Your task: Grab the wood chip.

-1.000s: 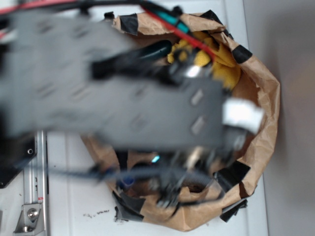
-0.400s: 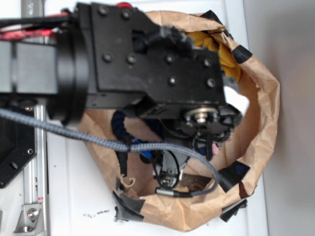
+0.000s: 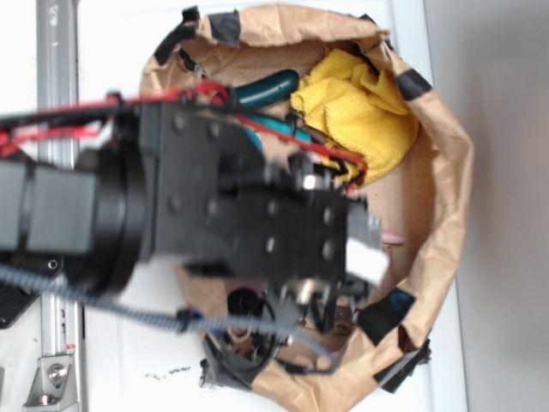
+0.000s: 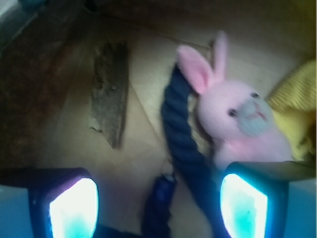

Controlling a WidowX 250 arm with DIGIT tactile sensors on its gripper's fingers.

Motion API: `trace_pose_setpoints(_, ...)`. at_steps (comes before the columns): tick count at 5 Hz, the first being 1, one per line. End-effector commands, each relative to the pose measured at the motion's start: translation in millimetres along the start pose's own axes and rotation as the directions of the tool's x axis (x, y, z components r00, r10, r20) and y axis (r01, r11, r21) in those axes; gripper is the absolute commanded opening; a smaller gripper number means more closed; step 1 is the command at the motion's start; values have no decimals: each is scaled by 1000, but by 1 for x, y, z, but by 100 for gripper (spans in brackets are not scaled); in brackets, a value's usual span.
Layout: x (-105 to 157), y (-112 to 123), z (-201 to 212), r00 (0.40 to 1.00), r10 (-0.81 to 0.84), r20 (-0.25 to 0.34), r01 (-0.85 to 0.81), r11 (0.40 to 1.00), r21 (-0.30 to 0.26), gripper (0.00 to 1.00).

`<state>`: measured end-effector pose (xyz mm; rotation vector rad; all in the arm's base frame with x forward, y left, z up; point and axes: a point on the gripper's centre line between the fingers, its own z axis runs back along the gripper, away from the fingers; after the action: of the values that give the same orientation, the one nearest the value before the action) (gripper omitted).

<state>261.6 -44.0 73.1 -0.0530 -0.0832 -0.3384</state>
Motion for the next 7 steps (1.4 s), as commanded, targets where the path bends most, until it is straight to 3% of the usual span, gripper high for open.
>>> trace_pose_setpoints(1,21,-30,-4,991,-91,98,91,996,1,100)
trace_pose_setpoints(2,29,-28,-25,994,-71,85,70,997,14,100)
trace_pose_setpoints(3,32,-21,-33,993,-63,101,66,997,-28,100)
trace_pose_setpoints(4,36,-16,-42,990,-90,108,95,995,-35,100)
trace_pose_setpoints(6,27,30,-32,993,115,29,-118,984,135,100)
trace_pose_setpoints(7,20,53,-9,983,177,52,-183,971,156,100)
